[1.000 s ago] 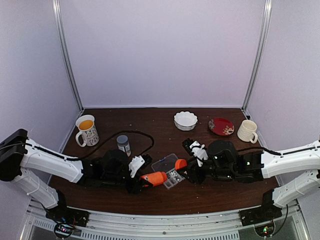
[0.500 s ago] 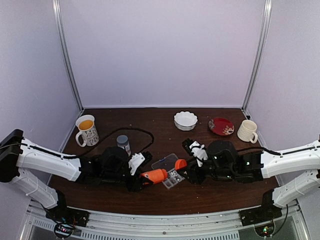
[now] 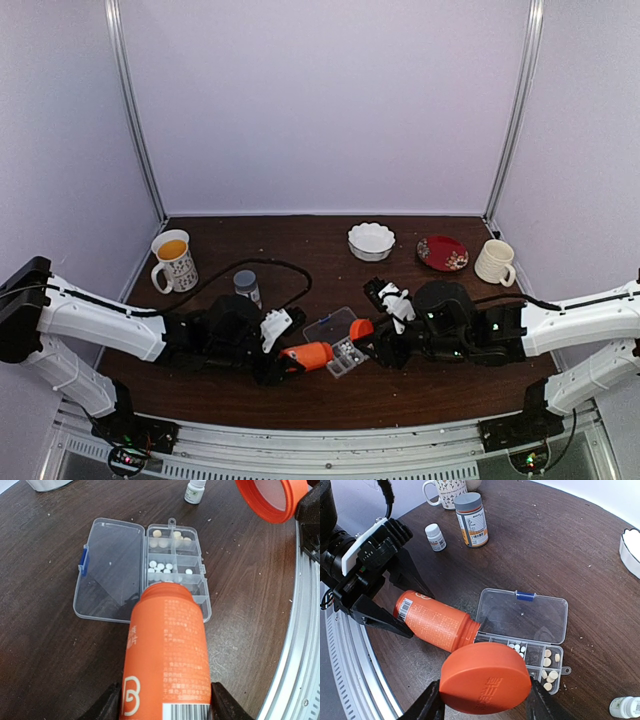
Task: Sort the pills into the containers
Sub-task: Pour the pill into the compartment of the pill container.
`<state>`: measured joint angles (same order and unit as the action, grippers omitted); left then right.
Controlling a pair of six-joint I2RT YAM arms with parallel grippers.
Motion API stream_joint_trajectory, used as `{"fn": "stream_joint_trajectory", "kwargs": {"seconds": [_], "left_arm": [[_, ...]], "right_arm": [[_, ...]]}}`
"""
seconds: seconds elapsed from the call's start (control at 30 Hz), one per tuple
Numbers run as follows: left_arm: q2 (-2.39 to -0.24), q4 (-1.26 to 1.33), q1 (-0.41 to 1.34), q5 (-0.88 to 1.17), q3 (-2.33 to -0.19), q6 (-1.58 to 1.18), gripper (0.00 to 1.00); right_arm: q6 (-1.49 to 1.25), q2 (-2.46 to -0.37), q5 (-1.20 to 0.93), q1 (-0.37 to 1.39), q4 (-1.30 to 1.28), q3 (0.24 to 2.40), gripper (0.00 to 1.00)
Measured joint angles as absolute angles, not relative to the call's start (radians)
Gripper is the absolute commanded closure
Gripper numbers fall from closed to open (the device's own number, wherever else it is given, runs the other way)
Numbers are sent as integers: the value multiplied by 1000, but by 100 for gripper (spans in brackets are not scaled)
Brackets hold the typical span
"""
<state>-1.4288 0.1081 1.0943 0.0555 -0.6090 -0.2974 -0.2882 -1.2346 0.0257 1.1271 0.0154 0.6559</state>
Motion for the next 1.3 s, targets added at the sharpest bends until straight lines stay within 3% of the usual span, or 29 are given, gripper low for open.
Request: {"fn": "stream_joint_trajectory", "kwargs": {"seconds": [1.3], "left_arm": [[-1430, 167, 1094, 72, -578, -325, 100]], "right_arm": [[-293, -1245, 22, 1127, 16, 656, 100]]}}
